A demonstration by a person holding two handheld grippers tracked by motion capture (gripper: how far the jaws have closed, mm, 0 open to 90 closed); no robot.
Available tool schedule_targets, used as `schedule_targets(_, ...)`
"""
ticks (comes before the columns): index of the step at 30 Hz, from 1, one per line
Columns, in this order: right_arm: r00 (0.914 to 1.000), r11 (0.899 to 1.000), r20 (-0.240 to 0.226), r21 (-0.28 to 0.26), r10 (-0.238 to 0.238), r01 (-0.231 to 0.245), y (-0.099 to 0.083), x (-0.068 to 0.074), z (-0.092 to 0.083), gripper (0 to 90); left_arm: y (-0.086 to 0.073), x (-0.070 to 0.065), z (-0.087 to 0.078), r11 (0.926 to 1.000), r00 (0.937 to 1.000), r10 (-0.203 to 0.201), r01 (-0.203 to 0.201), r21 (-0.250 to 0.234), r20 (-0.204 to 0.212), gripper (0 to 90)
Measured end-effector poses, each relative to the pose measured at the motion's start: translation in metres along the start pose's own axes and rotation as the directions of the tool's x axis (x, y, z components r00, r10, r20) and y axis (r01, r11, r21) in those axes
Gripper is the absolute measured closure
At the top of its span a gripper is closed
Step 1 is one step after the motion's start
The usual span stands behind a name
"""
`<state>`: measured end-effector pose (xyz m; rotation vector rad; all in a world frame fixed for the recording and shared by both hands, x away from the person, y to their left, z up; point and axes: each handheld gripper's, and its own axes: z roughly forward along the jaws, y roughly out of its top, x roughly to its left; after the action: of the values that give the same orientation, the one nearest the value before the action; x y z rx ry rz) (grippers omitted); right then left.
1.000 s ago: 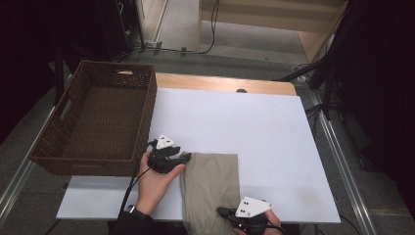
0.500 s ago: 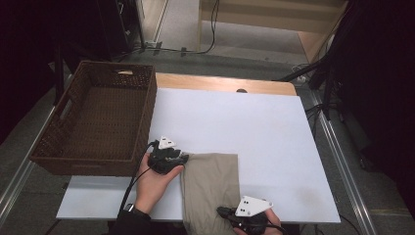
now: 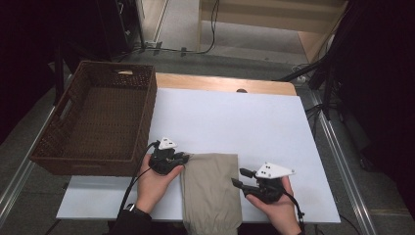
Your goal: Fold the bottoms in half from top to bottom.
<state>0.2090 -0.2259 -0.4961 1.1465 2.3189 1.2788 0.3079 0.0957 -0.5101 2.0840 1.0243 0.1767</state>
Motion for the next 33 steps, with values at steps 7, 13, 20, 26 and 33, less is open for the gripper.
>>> schedule_targets(7, 0.9975, 0.998, 0.055, 0.033, 0.044, -0.046, 0.014, -0.03, 0.025, 47.0, 0.0, 0.002, 0.0, 1.0, 0.9999, -0.006, 0.006, 0.002, 0.016, 77.5)
schedule_targets(13, 0.9954, 0.994, 0.062, 0.074, 0.073, -0.078, 0.02, -0.048, 0.046, 46.8, 0.0, 0.003, 0.0, 1.0, 0.9997, -0.009, 0.009, 0.003, 0.023, 78.7)
schedule_targets(20, 0.9945, 0.992, 0.068, 0.091, 0.079, -0.085, 0.02, -0.058, 0.06, 47.4, 0.0, 0.002, 0.0, 1.0, 0.9997, -0.008, 0.008, 0.002, 0.024, 79.6)
schedule_targets(26, 0.9995, 0.994, 0.027, 0.11, 0.015, -0.018, 0.022, -0.054, 0.064, 62.1, 0.0, 0.002, 0.0, 1.0, 0.9996, -0.009, 0.009, 0.003, 0.027, 80.0)
schedule_targets(33, 0.9964, 0.99, -0.04, 0.122, 0.075, -0.07, 0.021, -0.06, 0.063, 81.6, 0.0, 0.001, -0.001, 1.0, 0.9998, 0.004, -0.004, 0.0, 0.022, 82.5)
